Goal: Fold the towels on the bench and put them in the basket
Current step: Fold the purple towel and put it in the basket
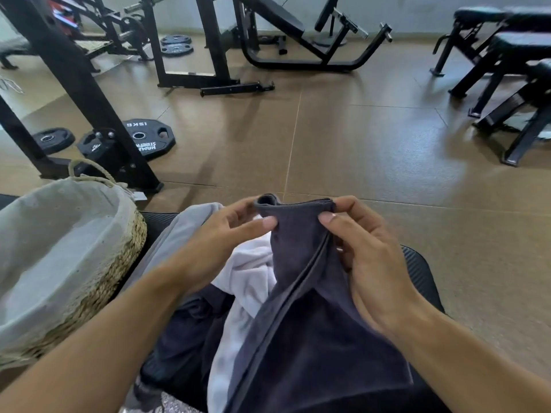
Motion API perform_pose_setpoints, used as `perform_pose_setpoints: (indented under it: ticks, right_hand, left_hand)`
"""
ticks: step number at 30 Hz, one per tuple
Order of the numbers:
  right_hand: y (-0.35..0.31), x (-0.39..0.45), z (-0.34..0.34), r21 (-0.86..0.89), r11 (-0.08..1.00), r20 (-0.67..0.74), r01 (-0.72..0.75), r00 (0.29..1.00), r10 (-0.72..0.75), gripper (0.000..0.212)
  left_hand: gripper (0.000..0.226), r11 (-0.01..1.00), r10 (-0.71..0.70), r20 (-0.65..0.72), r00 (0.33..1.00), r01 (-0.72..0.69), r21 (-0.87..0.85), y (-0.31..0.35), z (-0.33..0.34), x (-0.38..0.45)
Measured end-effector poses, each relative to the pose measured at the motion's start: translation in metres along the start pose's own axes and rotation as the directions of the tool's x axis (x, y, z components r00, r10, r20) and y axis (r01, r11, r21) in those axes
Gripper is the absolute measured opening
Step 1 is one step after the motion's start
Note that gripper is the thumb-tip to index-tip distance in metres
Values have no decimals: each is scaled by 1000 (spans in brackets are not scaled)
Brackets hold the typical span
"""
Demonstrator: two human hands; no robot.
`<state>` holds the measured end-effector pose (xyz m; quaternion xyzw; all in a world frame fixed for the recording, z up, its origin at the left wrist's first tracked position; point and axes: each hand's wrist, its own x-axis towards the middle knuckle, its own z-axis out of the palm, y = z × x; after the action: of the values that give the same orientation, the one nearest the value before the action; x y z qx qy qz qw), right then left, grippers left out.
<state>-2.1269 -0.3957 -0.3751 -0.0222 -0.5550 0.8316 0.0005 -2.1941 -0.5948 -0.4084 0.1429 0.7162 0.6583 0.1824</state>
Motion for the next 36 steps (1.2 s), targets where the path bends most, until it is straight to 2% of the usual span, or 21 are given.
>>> perform_pose_setpoints:
  ticks: [2, 4, 7, 12, 17, 21, 25, 29, 32, 36]
  right_hand:
    - [-2, 1, -4, 32, 999, 9, 1, 1000, -1, 31]
    - [-7, 3, -10, 43, 999, -26, 25, 999, -24, 31]
    - [-14, 6, -19, 6, 997, -98, 80, 992, -79, 27]
    - [-20, -1, -36, -205, 964, -169, 171, 964, -208, 13]
    - [-27, -9, -49, -328, 921, -150, 208, 952, -268, 15]
    - [-42, -11, -58, -409, 896, -173, 176, 948, -266, 15]
    - [-58, -22, -62, -552, 798, -184, 242, 898, -400, 11]
    - [-75, -36, -59, -535, 787, -172, 307, 872, -457, 10]
    - [-93, -46, -59, -485, 799, -158, 355, 863, -479, 5]
    - [-120, -72, -52, -451, 735, -66, 507, 802, -594, 5]
  left_hand:
    - [37, 997, 50, 17, 999, -49, -67, 1, 4, -2]
    - [22, 983, 81, -79, 994, -93, -156, 6, 10, -2]
    - [33, 976, 119, -147, 982, -143, -167, 16, 20, -2]
    - [43, 977, 132, -132, 982, -152, -151, 31, 47, -10]
    - [55, 984, 175, -222, 959, -165, 64, 44, 67, -17]
    - [48, 975, 207, -252, 945, -177, 137, 67, 87, -22]
    - [50, 950, 266, -332, 905, -188, 248, 90, 100, -23]
    - [52, 890, 375, -351, 858, -227, 396, 119, 111, -36]
    - [53, 859, 431, -345, 834, -262, 439, 141, 120, -50]
    - [56, 791, 535, -317, 783, -333, 513, 170, 129, -79]
